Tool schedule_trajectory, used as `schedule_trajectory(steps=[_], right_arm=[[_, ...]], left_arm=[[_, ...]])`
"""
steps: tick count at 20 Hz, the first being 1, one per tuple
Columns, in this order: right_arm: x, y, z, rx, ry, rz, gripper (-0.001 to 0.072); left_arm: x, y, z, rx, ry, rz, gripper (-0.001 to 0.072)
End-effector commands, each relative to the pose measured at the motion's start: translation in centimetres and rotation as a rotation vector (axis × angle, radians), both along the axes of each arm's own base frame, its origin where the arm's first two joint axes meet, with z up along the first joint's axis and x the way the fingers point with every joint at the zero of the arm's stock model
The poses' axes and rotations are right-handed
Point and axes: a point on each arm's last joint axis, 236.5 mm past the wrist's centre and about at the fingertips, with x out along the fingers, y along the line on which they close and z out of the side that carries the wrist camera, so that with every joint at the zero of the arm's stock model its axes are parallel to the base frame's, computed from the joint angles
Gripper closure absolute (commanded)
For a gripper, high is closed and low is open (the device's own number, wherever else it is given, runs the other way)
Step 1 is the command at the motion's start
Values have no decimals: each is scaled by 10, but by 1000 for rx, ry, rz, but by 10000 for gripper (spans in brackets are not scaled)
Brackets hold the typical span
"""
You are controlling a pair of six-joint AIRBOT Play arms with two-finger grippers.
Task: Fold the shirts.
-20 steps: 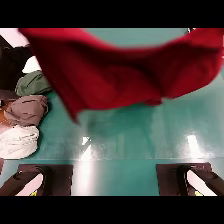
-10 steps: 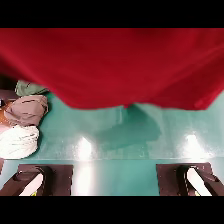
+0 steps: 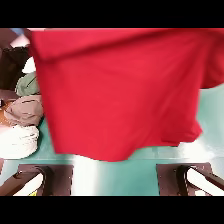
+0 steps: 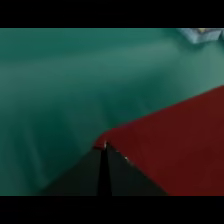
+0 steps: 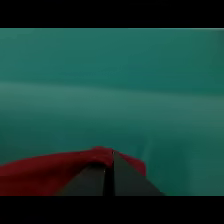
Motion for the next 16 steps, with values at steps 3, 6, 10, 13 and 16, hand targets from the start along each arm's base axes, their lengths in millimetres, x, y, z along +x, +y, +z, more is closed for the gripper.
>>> schedule_trajectory(steps=[3, 6, 10, 13, 16], right_arm=[[91, 43, -162, -14, 267, 54, 698], [131, 58, -195, -98, 246, 62, 696], [156, 69, -201, -83, 245, 82, 388], [136, 61, -204, -88, 356, 105, 281], [80, 50, -221, -77, 553, 135, 283]], left_arm=[[87, 13, -186, -9, 306, 92, 685], [126, 13, -212, -87, 288, 155, 685], [139, 24, -221, -98, 279, 198, 230], [126, 42, -215, -96, 344, 168, 191], [87, 73, -220, -60, 485, 84, 191]])
